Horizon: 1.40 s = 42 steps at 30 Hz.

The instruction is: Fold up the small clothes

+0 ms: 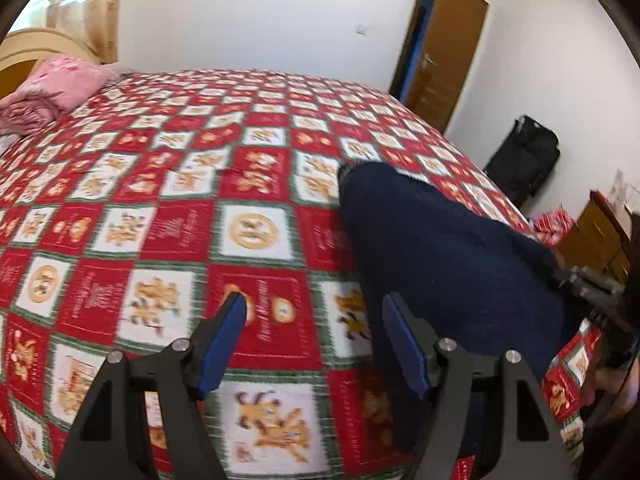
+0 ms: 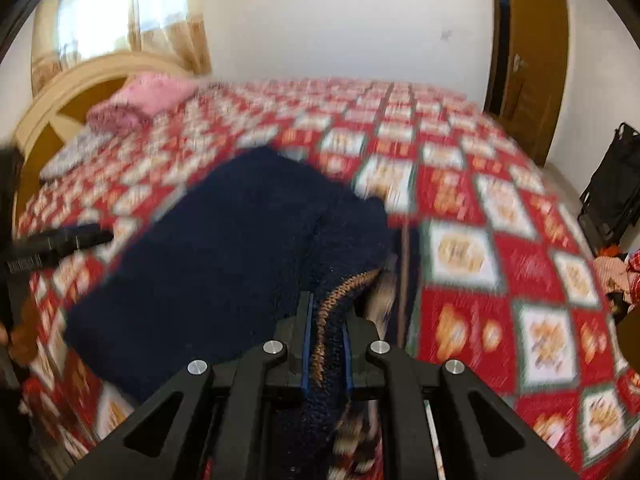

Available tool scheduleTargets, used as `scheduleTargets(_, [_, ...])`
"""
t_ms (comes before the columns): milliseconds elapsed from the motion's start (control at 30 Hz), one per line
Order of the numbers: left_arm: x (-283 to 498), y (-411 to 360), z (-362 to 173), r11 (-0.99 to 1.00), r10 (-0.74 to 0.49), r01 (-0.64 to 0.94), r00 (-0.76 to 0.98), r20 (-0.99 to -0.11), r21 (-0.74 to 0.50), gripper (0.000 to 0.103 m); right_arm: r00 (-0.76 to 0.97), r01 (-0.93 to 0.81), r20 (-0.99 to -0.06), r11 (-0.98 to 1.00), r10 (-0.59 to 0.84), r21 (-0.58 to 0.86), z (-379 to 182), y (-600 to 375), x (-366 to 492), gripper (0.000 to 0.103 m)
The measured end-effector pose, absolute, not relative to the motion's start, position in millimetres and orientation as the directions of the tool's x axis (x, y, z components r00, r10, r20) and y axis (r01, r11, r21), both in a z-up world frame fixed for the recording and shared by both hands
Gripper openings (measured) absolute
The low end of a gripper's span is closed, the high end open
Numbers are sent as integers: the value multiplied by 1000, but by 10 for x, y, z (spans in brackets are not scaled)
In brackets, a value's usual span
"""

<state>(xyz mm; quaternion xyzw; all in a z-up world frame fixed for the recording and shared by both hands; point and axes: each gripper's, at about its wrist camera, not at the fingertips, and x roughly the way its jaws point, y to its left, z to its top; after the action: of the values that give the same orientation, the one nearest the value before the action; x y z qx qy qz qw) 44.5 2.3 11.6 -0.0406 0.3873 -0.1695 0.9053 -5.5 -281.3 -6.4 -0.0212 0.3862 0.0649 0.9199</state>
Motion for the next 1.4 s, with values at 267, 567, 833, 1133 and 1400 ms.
scheduleTargets(267, [350,-353,35,937,-301,335,639,-709,-96,73,650,-124,-744,987,157,100,-344,-2827,-51,13])
scheduleTargets(567, [337,-310,-31,937,-291,341,633,-718,-79,78,663,-27,-667,901,340,433,-192,-3275,-124,17])
scheduleTargets(833, [292,-422,-101,942,-266,331,633,-727,-56,78,707,-31,-650,930,279,366,-48,-3193,314,60])
scheduleTargets(1133, [250,-574,-196,935,-208,351,647,-734,45,79,628,-91,-746,973,221,212,-349,-2918,832,21])
scheduleTargets(1400, [187,-721,-150,918,-156,367,682,-715,151,78,746,-52,-666,996,-7,-69,161,-2938,590,9])
